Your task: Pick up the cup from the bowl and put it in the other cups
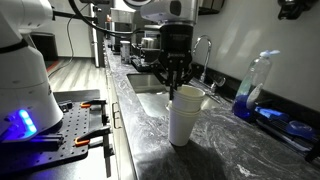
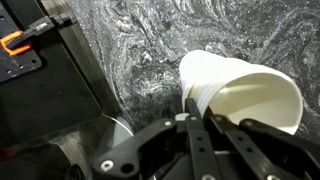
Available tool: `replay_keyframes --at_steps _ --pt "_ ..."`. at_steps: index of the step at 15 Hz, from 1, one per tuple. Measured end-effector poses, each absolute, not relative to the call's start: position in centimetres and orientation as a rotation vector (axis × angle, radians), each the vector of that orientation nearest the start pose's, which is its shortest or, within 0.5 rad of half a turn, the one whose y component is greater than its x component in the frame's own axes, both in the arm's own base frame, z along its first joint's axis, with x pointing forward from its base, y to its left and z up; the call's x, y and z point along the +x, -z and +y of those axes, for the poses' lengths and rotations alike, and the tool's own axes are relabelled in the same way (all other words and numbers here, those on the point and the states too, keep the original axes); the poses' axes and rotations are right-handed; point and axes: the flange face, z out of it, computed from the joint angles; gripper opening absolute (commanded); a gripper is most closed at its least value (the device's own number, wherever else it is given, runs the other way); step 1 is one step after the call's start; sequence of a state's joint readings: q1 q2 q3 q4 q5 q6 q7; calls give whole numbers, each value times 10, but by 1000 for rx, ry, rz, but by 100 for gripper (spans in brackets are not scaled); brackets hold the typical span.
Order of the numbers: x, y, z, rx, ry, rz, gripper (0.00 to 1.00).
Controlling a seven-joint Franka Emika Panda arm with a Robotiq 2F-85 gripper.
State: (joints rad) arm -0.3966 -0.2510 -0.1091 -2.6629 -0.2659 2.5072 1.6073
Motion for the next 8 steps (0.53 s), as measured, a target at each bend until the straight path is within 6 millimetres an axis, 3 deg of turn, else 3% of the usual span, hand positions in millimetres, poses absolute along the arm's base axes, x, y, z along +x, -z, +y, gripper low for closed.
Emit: replay_keyframes --at_steps 4,6,8 --pt "363 -327 -201 -1842 236 2617 1" --pt "362 -327 -202 -1833 233 2621 31" --pt "361 -326 -203 -1819 226 2627 45"
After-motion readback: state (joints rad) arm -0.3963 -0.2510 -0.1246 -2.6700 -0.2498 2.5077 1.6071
